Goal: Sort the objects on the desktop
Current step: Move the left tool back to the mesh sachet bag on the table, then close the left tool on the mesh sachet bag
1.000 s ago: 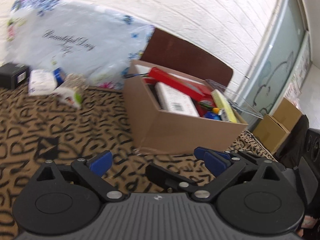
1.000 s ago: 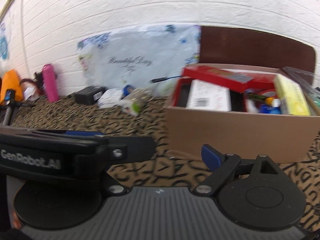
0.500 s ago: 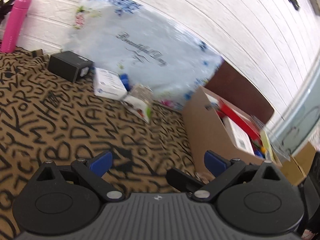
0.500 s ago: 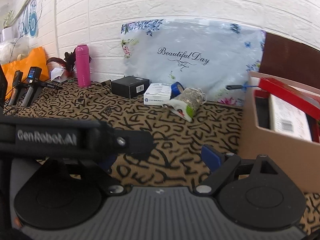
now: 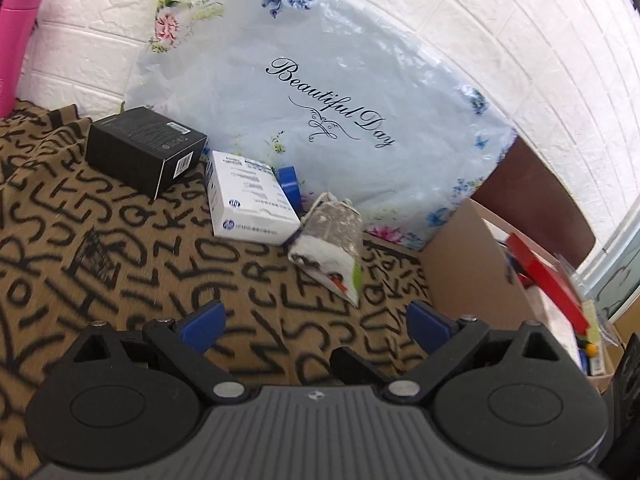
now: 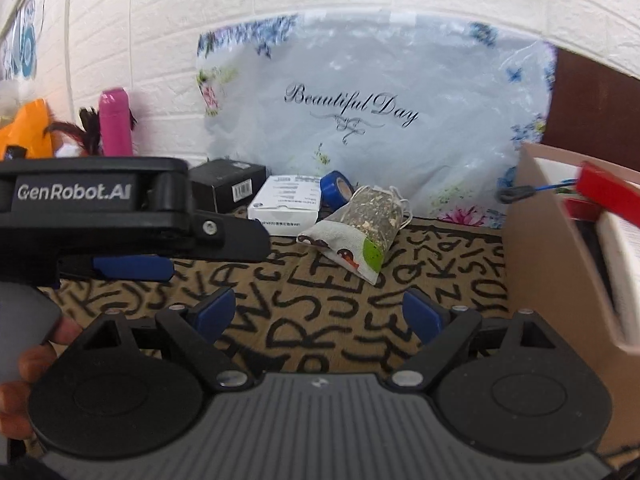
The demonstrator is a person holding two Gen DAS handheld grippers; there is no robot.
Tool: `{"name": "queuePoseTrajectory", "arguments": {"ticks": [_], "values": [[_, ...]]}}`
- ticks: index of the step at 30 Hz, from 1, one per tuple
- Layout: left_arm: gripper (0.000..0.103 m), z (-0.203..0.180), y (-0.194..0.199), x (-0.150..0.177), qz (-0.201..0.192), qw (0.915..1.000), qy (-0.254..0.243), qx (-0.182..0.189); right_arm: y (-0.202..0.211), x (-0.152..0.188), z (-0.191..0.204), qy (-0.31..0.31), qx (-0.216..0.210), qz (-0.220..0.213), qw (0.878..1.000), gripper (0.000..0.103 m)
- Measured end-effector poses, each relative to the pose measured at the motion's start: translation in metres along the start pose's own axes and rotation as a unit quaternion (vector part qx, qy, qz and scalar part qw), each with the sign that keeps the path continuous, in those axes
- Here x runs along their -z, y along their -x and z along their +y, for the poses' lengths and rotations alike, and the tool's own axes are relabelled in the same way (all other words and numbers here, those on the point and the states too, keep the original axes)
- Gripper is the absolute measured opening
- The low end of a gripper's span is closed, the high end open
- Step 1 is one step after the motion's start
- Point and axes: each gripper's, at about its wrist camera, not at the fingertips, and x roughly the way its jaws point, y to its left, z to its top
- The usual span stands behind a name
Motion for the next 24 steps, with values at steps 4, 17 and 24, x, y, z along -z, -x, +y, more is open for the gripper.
{"name": "queuePoseTrajectory", "arguments": {"ticks": [4,17,24], "values": [[0.092,0.01,-0.025,-0.014,0.006,0.9999,0.01,0.0,-0.032,-0.007,-0.002,-0.003,0.02,0.006,1.0,0.087],[0.04,0.012,-0.094,-0.03,0.039,0.999,0.004,0.023,-0.1,-0.023,-0.025,0.001,0.046,0.035,0.998,0.064],[0.012,0.009,-0.089,-0.024,0.045,0.9987,0.0,0.025,-0.1,-0.022,-0.022,0.016,0.037,0.033,0.999,0.028]]}}
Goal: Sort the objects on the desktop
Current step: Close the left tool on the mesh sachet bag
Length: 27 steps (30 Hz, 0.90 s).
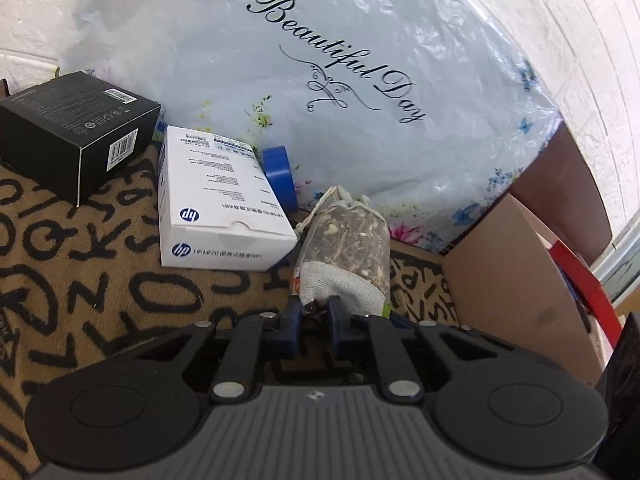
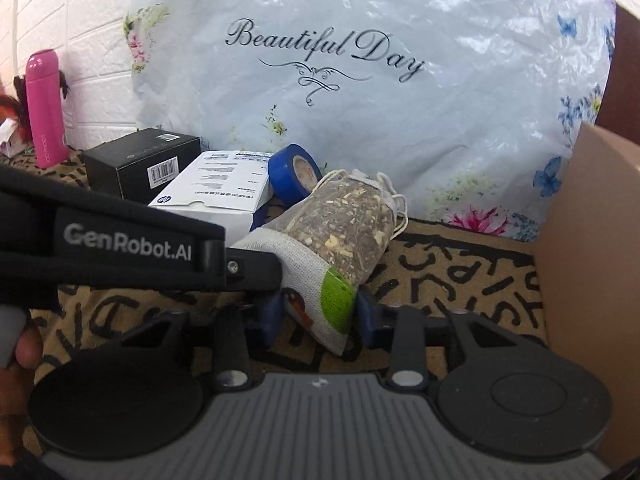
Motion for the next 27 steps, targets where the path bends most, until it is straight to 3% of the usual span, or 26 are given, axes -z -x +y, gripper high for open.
{"name": "queuePoseTrajectory", "arguments": {"ticks": [6,16,21,24,26,27], "values": [[0.01,-0.017,0.042,0.022,0.003,0.9999,-0.014,-0.003,0.037,0.009,0.003,-0.003,-0.031,0.005,0.999,0.024],[0.01,-0.051,0.124,0.111,0.026,0.9994,0.021,0.009,0.149,0.07,0.004,0.007,-0.086,0.019,0.996,0.024],[0.012,-0.081,0.152,0.15,0.056,0.998,-0.014,0.027,0.206,0.104,-0.008,-0.006,-0.097,0.019,0.995,0.024],[0.028,-0.091,0.163,0.165,0.071,0.9965,-0.034,0.029,0.232,0.123,-0.014,-0.009,-0.106,0.024,0.994,0.024],[0.05,-0.094,0.165,0.168,0.069,0.9967,-0.037,0.021,0.242,0.134,-0.016,-0.004,-0.114,0.032,0.993,0.025],[0.054,-0.095,0.165,0.167,0.062,0.9971,-0.041,0.014,0.244,0.138,-0.016,0.0,-0.114,0.033,0.993,0.026]]}}
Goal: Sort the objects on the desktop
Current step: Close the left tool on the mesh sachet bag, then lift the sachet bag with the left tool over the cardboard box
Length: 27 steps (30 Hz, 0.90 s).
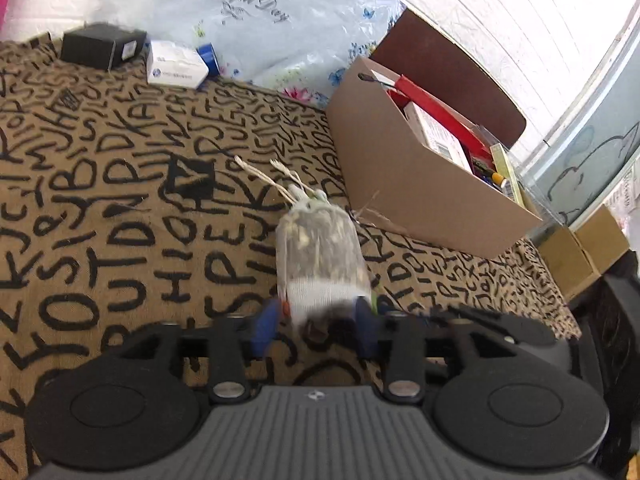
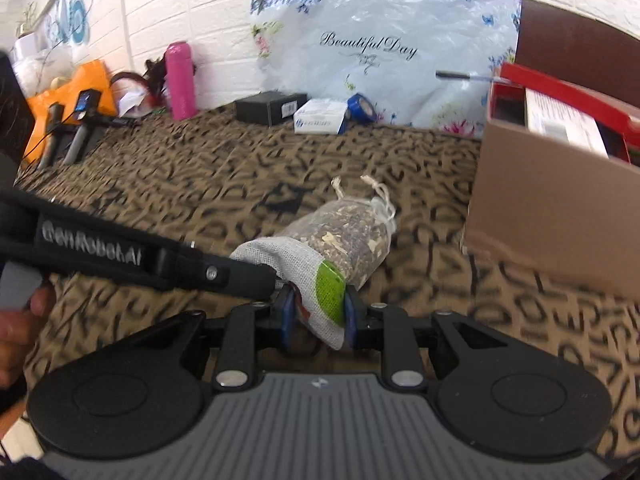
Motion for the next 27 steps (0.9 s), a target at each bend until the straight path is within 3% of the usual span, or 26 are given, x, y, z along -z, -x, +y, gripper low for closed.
{"name": "queuePoseTrajectory", "arguments": {"ticks": [2,5,10,14,16,18,21,23,27], "values": [[0.06,-0.003,0.0,-0.003,-0.011,0.9997,-0.008,-0.019,0.002,0.007,-0.001,-0.004,0.003,-0.003,1.0,0.029],[0.067,-0.005,-0.007,-0.011,-0.017,0.9995,-0.02,-0.019,-0.001,0.009,-0.004,-0.023,0.002,-0.003,1.0,0.048],[0.067,-0.004,-0.032,-0.024,0.007,0.9988,-0.039,-0.029,-0.009,0.006,-0.007,-0.028,0.003,-0.006,1.0,0.049],[0.068,0.003,-0.05,-0.025,0.038,0.999,-0.02,-0.015,-0.022,0.006,-0.012,-0.045,-0.01,0.0,0.999,0.06],[0.067,0.004,-0.055,-0.023,0.05,0.9986,-0.015,-0.011,-0.027,0.009,-0.012,-0.05,-0.014,-0.009,0.999,0.06],[0.06,-0.002,-0.056,-0.02,0.052,0.9981,-0.031,-0.015,-0.029,0.009,-0.01,-0.042,-0.019,-0.015,0.999,0.06],[0.05,-0.01,-0.049,-0.02,0.046,0.9978,-0.04,-0.026,-0.027,0.008,-0.007,-0.039,-0.026,-0.021,0.999,0.051],[0.049,-0.016,-0.038,-0.022,0.034,0.9982,-0.044,-0.022,-0.019,0.006,-0.008,-0.041,-0.035,-0.03,0.998,0.046],[0.049,-0.04,-0.004,-0.034,-0.02,0.9973,-0.071,-0.006,0.012,-0.006,-0.002,-0.019,-0.026,-0.076,0.997,0.046]]}}
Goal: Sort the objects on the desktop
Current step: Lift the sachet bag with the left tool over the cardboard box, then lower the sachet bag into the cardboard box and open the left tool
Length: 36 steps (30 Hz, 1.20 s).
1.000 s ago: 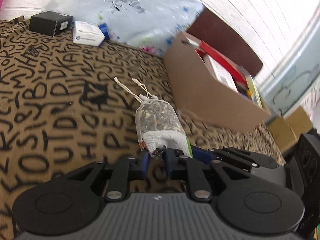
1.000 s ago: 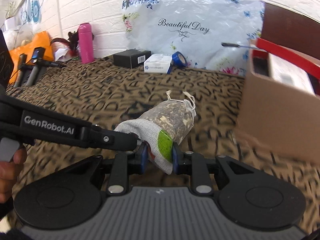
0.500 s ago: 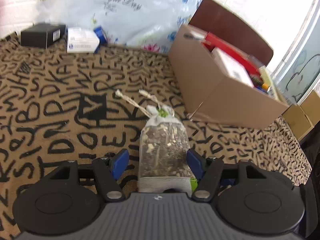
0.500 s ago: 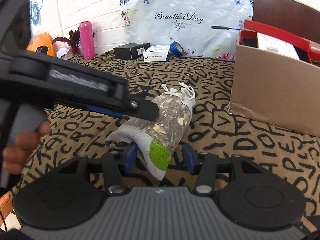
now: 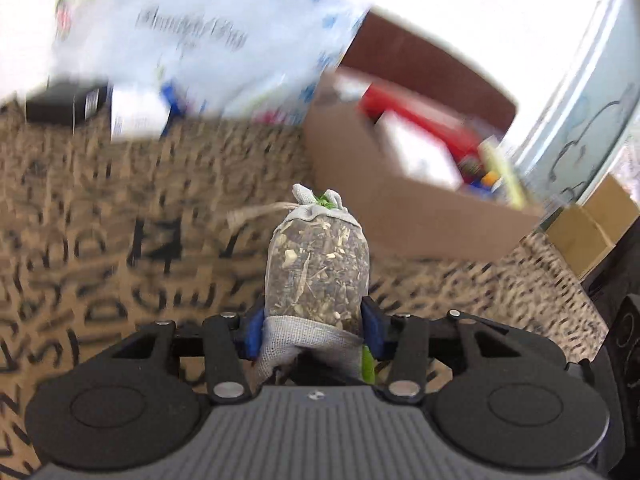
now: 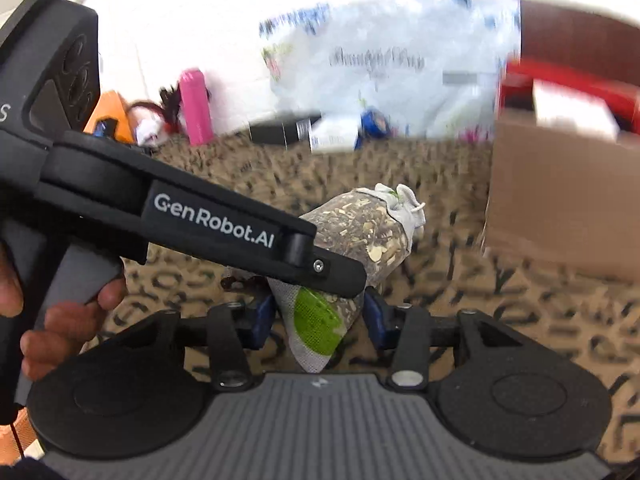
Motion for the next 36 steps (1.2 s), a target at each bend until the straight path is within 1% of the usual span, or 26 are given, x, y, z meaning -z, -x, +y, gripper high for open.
{"name": "queuePoseTrajectory", "arguments": {"ticks": [3,6,8,11,14,19,23,25,27,28,29,30,31,33,36], "values": [[0.049,-0.019,0.024,-0.02,-0.049,0.9983,-0.027,0.016,0.026,-0.02,0.004,0.021,0.011,-0.05,0.998,0.046],[0.049,-0.04,0.033,-0.049,-0.091,0.9935,-0.06,0.034,0.046,-0.044,0.001,0.036,0.031,-0.103,0.994,0.046],[0.049,-0.052,0.033,-0.07,-0.112,0.9899,-0.075,0.045,0.054,-0.061,-0.005,0.042,0.051,-0.137,0.988,0.046],[0.049,-0.068,0.016,-0.105,-0.126,0.9862,-0.085,0.067,0.059,-0.086,-0.021,0.033,0.085,-0.172,0.981,0.046],[0.049,-0.08,-0.009,-0.137,-0.119,0.9855,-0.079,0.091,0.053,-0.107,-0.044,0.02,0.117,-0.191,0.974,0.046],[0.049,-0.1,-0.06,-0.173,-0.095,0.985,-0.087,0.114,0.035,-0.129,-0.092,-0.034,0.152,-0.199,0.967,0.046],[0.049,-0.105,-0.1,-0.191,-0.075,0.9844,-0.09,0.131,0.021,-0.136,-0.124,-0.065,0.186,-0.2,0.96,0.046],[0.049,-0.105,-0.121,-0.197,-0.066,0.9856,-0.081,0.132,0.011,-0.137,-0.142,-0.089,0.195,-0.199,0.956,0.046],[0.054,-0.098,-0.14,-0.201,-0.054,0.9889,-0.058,0.126,0.001,-0.134,-0.159,-0.111,0.204,-0.189,0.954,0.046],[0.056,-0.092,-0.146,-0.201,-0.049,0.9903,-0.041,0.123,-0.007,-0.133,-0.165,-0.116,0.21,-0.174,0.955,0.046],[0.061,-0.086,-0.15,-0.201,-0.046,0.9911,-0.025,0.123,-0.013,-0.131,-0.172,-0.121,0.213,-0.157,0.957,0.051],[0.063,-0.081,-0.152,-0.199,-0.042,0.9912,-0.016,0.125,-0.018,-0.127,-0.175,-0.125,0.216,-0.147,0.957,0.052],[0.065,-0.077,-0.153,-0.198,-0.042,0.9912,-0.016,0.124,-0.018,-0.123,-0.175,-0.126,0.217,-0.148,0.956,0.054],[0.066,-0.073,-0.153,-0.196,-0.046,0.9925,-0.024,0.111,-0.016,-0.116,-0.176,-0.122,0.223,-0.155,0.955,0.062],[0.073,-0.068,-0.151,-0.193,-0.05,0.9936,-0.036,0.095,-0.014,-0.114,-0.176,-0.124,0.225,-0.155,0.954,0.062]]}}
